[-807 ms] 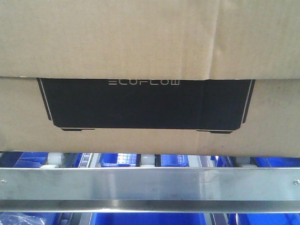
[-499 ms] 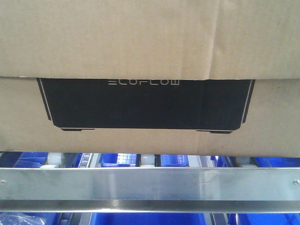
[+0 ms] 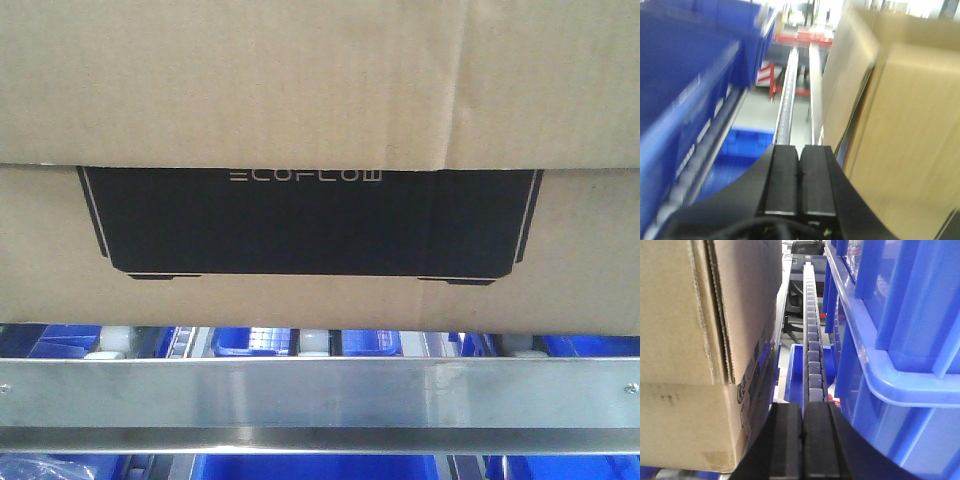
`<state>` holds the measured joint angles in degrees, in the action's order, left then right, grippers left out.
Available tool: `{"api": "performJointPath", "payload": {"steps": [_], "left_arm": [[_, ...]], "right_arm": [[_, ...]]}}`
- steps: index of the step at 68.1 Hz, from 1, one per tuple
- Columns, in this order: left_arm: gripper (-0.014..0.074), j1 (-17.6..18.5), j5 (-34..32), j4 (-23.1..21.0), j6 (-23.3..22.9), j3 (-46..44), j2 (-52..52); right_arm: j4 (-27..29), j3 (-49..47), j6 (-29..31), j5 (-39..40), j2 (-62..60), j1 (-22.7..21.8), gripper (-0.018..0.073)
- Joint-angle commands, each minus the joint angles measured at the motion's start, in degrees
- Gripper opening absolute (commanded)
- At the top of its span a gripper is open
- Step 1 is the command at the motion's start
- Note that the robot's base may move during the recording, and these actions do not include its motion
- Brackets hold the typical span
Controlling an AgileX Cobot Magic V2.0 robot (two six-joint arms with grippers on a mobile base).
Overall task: Grab box from left shelf to table start
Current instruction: 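Close both grippers on the side walls of the ECOFLOW cardboard box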
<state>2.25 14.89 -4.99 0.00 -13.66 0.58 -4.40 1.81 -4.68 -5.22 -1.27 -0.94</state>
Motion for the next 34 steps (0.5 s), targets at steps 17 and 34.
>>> {"api": "performJointPath", "payload": {"steps": [17,34], "left_arm": [[-0.009,0.48,7.93,-0.09,-0.36,-16.43,-9.61],[-0.009,1.96,11.94,4.99,-0.49,-29.59,-25.45]], "right_arm": [[-0.49,0.13,0.4,4.61,0.18,0.09,0.0069],[-0.49,0.13,0.4,4.61,0.18,0.09,0.0069]]}}
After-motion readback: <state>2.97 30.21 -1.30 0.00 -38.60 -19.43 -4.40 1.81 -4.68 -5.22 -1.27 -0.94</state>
